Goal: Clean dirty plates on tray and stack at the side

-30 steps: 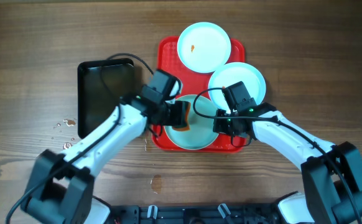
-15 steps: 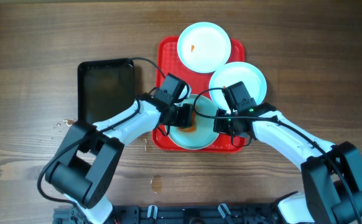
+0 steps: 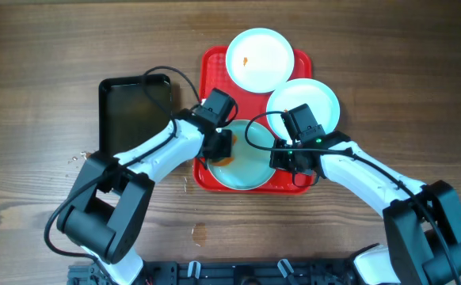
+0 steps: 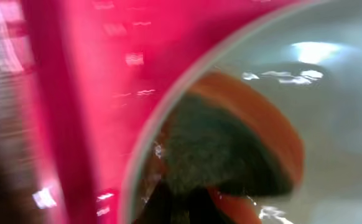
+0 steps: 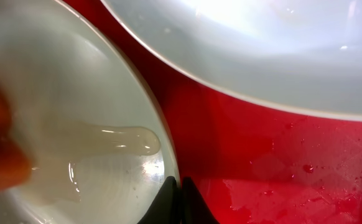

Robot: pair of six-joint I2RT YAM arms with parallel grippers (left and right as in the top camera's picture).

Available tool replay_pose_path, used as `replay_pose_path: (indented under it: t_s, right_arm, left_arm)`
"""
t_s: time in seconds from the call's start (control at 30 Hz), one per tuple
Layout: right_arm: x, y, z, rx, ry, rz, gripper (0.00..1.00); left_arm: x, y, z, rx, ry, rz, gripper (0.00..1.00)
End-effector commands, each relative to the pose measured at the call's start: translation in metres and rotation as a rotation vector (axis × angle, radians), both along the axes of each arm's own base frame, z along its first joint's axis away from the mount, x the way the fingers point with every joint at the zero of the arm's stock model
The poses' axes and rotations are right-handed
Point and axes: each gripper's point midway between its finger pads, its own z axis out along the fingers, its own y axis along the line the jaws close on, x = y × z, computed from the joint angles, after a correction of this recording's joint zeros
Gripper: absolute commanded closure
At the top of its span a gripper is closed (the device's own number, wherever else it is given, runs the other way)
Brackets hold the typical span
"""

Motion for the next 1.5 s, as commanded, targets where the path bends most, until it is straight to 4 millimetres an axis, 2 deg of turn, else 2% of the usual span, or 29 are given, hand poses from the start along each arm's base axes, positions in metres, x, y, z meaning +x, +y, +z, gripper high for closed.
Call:
replay_pose_path:
  t_s: [0.0, 0.2, 0.37, 0.47, 0.6, 0.73, 0.83, 0.87, 0.93, 1.07, 1.3, 1.47]
  right_arm:
    - [-0.003, -0.017, -0.007, -0.074, 0.026, -0.068, 0.96]
    - [-0.006, -0.018, -0.007, -0.084, 0.029, -0.040, 0.96]
    - [-0.005, -0.017, -0.007, -0.096, 0.008, 0.032, 0.96]
    - [-0.003, -0.016, -0.006, -0.102, -0.016, 0.088, 0.96]
    - [0.001, -0.014, -0.003, -0.112, -0.047, 0.165, 0.96]
    - [0.008, -0.012, 0.008, -0.117, -0.091, 0.227, 0.96]
    - [0.020, -0.019, 0.030, -0.174, -0.150, 0.213, 0.96]
    - [0.026, -0.026, 0.042, -0.224, -0.184, 0.199, 0.96]
    - [0.030, -0.034, 0.060, -0.297, -0.233, 0.190, 0.96]
    - [0.035, -0.045, 0.098, -0.483, -0.368, 0.206, 0.96]
    - [0.029, -0.035, 0.159, -0.739, -0.633, 0.242, 0.96]
    - [0.023, -0.018, 0.183, -0.862, -0.764, 0.312, 0.96]
  left_arm:
    - [0.012, 0.058, 0.001, 0.248, -0.064, 0.162, 0.96]
    - [0.020, 0.059, 0.038, 0.213, -0.119, 0.200, 0.96]
    - [0.020, 0.061, 0.077, 0.079, -0.152, 0.240, 0.96]
    - [0.020, 0.073, 0.097, 0.012, -0.161, 0.277, 0.96]
    - [0.022, 0.102, 0.112, -0.002, -0.179, 0.275, 0.96]
    - [0.023, 0.141, 0.105, 0.037, -0.149, 0.331, 0.96]
    - [0.020, 0.166, 0.089, 0.051, -0.114, 0.407, 0.96]
    - [0.017, 0.178, 0.077, 0.052, -0.096, 0.443, 0.96]
    - [0.014, 0.186, 0.068, 0.043, -0.084, 0.471, 0.96]
    - [0.008, 0.193, 0.059, 0.014, -0.065, 0.502, 0.96]
    - [0.010, 0.194, 0.059, 0.013, -0.071, 0.505, 0.96]
    - [0.010, 0.193, 0.059, 0.013, -0.070, 0.504, 0.96]
